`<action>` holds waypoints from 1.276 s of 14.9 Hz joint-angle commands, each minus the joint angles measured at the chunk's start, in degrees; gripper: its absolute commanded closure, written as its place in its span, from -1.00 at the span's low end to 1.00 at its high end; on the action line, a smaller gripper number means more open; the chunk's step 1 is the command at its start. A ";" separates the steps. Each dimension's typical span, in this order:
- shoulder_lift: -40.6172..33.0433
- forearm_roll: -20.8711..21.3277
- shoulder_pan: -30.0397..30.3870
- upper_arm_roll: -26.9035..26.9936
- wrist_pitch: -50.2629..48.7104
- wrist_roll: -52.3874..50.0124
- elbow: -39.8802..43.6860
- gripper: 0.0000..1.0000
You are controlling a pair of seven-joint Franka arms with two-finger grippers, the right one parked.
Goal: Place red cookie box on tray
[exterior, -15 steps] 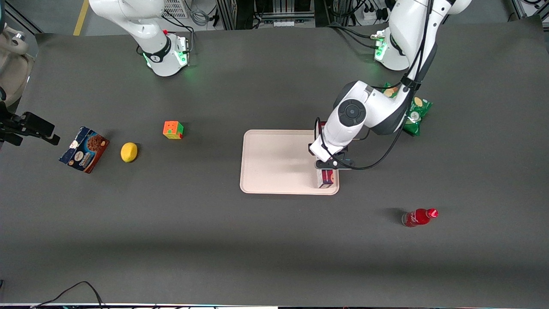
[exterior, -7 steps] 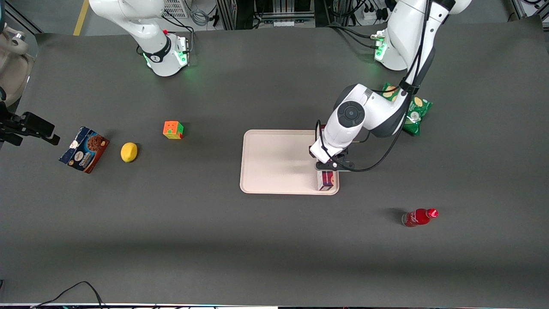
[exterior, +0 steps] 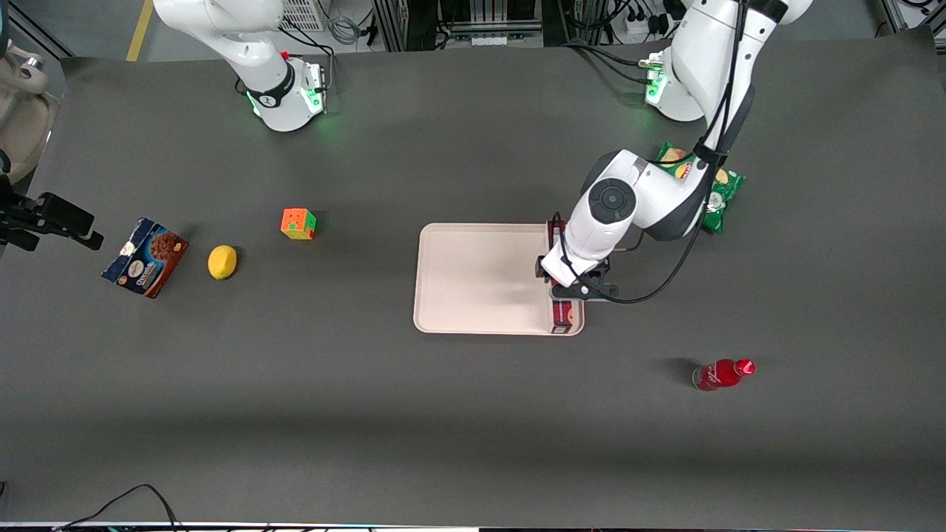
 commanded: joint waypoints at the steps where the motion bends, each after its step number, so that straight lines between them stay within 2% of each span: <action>1: -0.36 1.14 -0.72 0.62 0.37 -1.71 0.46 -1.00; 5: -3.16 0.08 -0.55 0.62 -4.35 -1.89 3.35 -1.00; 10: -7.29 -0.27 -0.11 3.34 -22.27 -0.49 12.66 -1.00; 12: -10.45 -0.53 0.68 5.45 -26.86 5.02 13.20 -1.00; 15: -16.07 -5.36 4.72 8.43 -34.76 14.87 13.21 -1.00; 19: -24.95 -2.83 10.25 11.77 -43.65 25.05 12.94 -1.00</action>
